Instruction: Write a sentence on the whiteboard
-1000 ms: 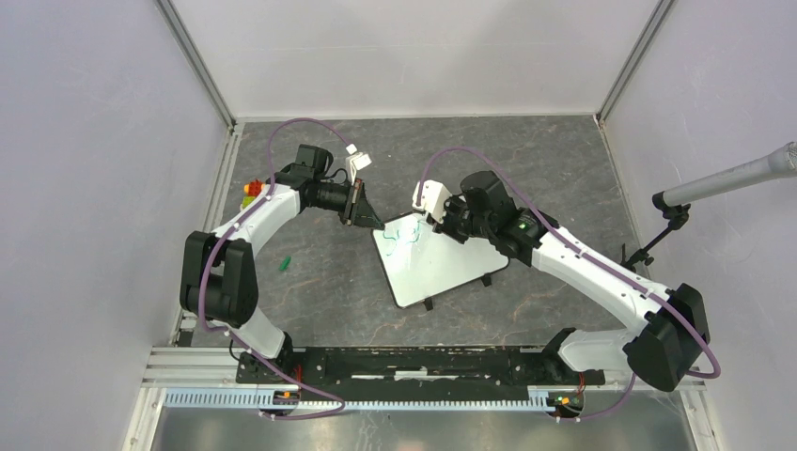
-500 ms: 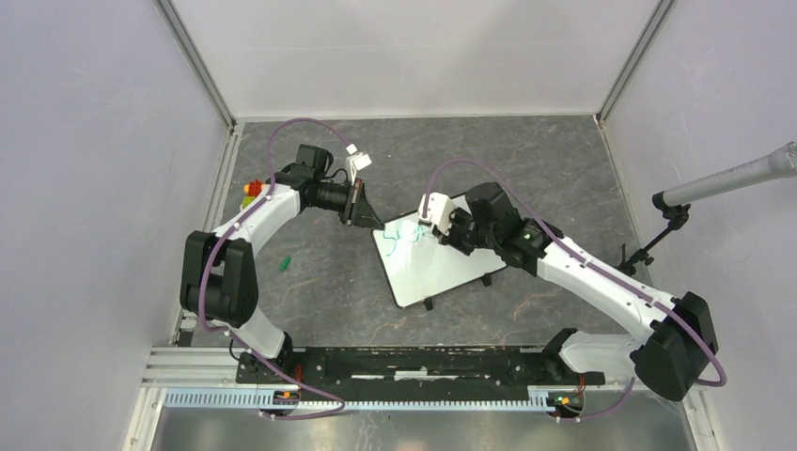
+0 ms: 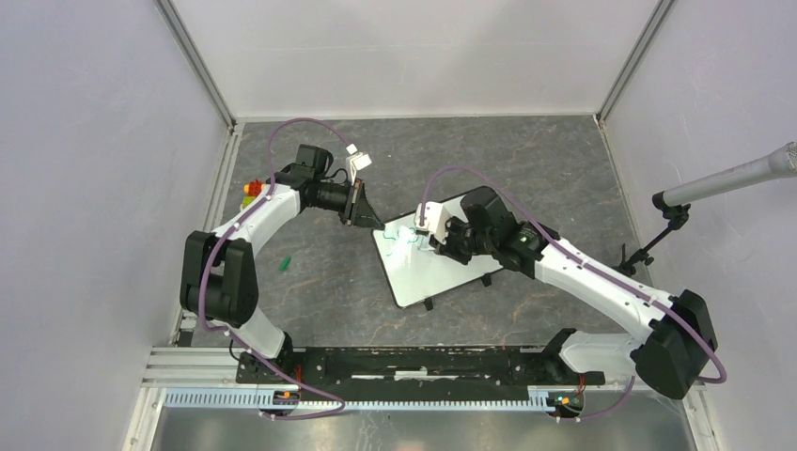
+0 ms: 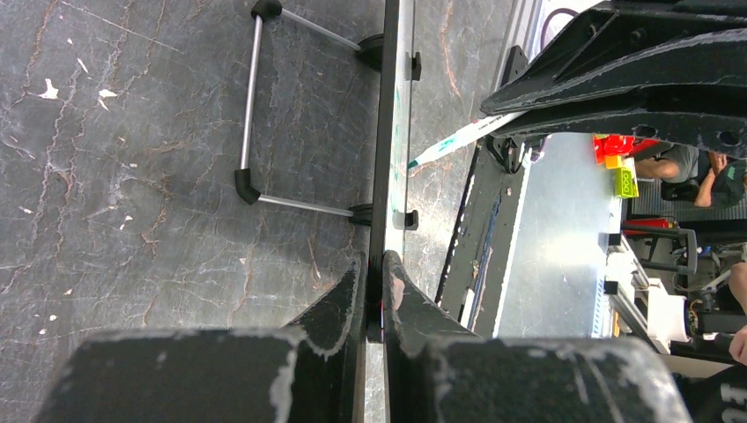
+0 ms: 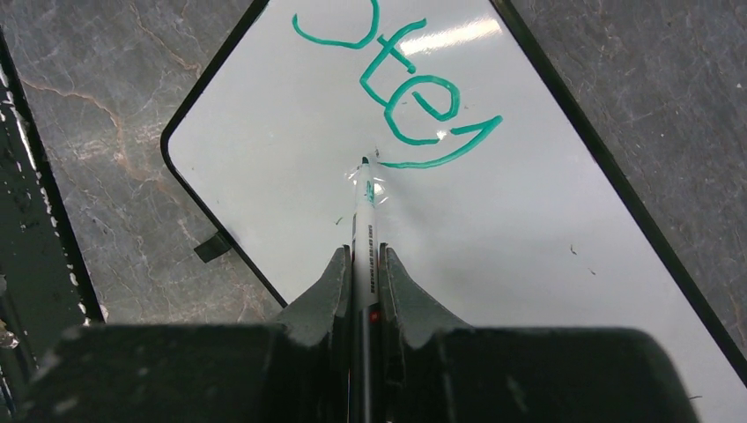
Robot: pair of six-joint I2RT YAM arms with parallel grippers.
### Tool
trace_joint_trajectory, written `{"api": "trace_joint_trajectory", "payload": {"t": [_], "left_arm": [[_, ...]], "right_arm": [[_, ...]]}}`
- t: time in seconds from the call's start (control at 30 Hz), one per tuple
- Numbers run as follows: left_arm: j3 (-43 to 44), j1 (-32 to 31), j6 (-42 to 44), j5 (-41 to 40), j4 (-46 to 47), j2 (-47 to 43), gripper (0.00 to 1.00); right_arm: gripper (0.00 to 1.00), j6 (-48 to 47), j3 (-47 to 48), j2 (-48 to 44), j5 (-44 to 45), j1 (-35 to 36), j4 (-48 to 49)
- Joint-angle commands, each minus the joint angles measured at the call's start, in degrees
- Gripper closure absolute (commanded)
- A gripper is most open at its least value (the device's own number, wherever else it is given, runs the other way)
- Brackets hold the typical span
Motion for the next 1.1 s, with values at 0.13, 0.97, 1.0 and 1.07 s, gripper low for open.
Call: {"api": "trace_joint_trajectory", "payload": {"t": [0.13, 0.97, 1.0, 1.07], "left_arm": [[0.49, -0.35, 2.67, -1.51, 0.81, 0.31, 0.98], [0.45, -0.35, 2.83, -1.42, 0.82, 0.34, 0.97], [0.49, -0.35, 2.8, -1.42, 0.81, 0.41, 0.97], [0.51, -0.35, 2.69, -1.42, 0.78, 0.52, 0.98]], "right_arm": [[1.0, 1.97, 4.61, -2.47, 0.02, -3.32, 3.54], [1.0, 0.7, 5.01, 1.19, 4.19, -5.25, 5.71], [1.0, 0.69, 5.02, 1.02, 4.41, -5.33, 5.68], [1.0, 0.69, 5.0, 0.99, 4.47, -5.63, 5.49]]}}
